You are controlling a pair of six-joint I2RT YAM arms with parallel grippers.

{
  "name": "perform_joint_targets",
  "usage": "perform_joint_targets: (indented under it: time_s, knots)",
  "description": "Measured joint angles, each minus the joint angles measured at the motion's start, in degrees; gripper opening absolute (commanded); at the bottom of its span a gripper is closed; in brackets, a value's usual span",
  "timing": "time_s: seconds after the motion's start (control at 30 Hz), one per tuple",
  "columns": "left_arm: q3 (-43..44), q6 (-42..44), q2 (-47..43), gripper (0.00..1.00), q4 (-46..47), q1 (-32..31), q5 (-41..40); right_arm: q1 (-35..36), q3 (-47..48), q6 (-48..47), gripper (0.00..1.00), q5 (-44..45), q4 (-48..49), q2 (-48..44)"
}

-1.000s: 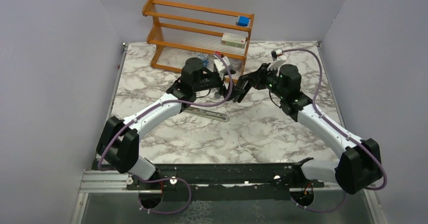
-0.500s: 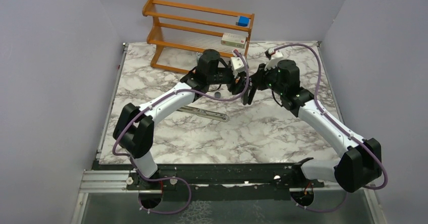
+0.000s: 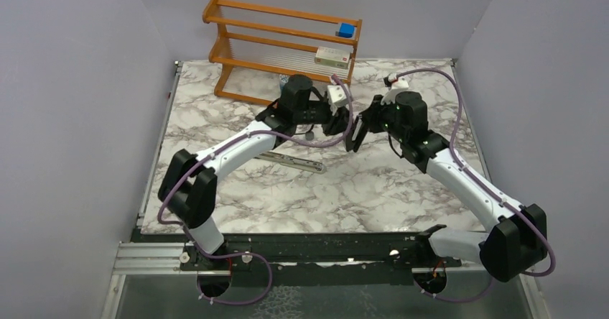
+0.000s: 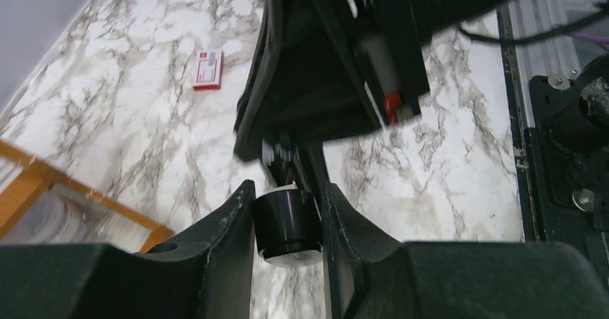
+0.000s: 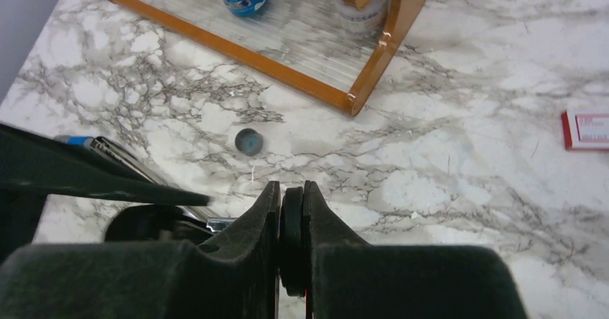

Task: Load the staples into the stapler
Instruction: Open the stapler.

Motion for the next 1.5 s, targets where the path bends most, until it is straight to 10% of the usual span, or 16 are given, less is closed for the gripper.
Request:
perform_joint_targets:
  time_s: [0.3, 0.57, 1.07, 1.5]
  knots:
    - [-24.2, -7.3, -17.92, 0.0, 9.84, 10.34, 2.23, -5.99, -3.23, 10.14, 0.01, -0.02, 3.13, -6.1]
    - [-27.06, -13.86, -19.65, 0.42, 15.78, 10.78, 2.47, -6.69, -2.99, 11.5, 0.01, -1.11, 3.34, -8.57]
    - [-34.47, -19.37, -18.4, 0.72, 18.6, 12.39, -4.44, -7.41, 2.05, 9.79, 0.01, -1.14, 1.75, -12.81]
    - [-30.95, -17.22, -18.16, 0.68, 24.09, 11.96, -2.12, -7.43, 2.08, 14.25, 0.01, -3.32, 0.28, -13.16]
